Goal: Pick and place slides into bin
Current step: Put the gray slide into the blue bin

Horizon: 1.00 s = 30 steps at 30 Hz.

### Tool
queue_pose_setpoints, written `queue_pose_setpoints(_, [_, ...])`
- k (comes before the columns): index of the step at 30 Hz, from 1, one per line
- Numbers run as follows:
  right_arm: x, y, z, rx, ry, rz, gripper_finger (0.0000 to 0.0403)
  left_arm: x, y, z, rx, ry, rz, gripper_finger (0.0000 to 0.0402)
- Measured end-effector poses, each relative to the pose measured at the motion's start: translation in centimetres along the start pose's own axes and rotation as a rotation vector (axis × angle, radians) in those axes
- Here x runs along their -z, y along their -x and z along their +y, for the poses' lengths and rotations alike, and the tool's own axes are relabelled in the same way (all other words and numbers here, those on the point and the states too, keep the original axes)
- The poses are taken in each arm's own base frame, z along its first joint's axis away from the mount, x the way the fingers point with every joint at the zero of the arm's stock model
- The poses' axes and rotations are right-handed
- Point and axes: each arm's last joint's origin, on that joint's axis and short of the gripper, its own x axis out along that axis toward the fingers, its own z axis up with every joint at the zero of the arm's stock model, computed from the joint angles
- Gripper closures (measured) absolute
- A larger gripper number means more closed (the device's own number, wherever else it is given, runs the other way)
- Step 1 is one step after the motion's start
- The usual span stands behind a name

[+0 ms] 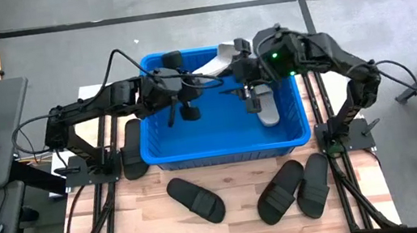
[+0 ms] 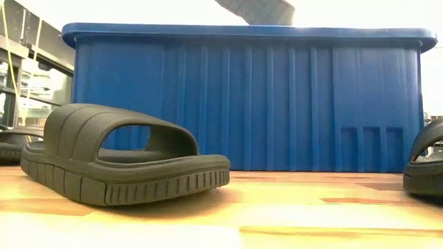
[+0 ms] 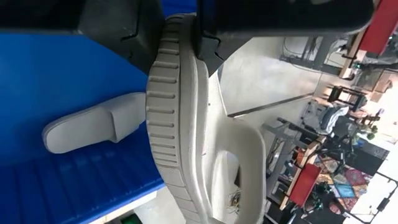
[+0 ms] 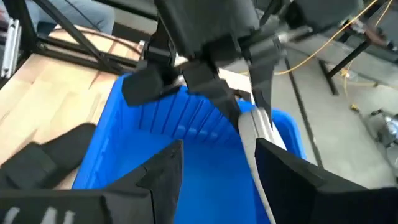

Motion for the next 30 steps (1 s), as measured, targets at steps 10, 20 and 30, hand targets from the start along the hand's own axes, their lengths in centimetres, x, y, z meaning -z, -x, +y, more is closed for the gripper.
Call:
queue_pose_setpoints(10, [-0.2,-2.5,0.6,0.058,0.054,0.042,0.0183,-0.1,0.0,-0.1,0.041,0.027,-0.023,0.0363])
queue_pose_setpoints(20, [-0.3,-3.5,1.0,0.135,0.117,0.084,0.0176,0.0,0.0,-0.2,0.046,0.026,-0.019,0.0363])
queue_pose_setpoints(30, [0.2,-4.5,1.0,0.184,0.146,0.165,0.0176,-0.2,0.3,-0.5,0.057,0.016,-0.031,0.0363])
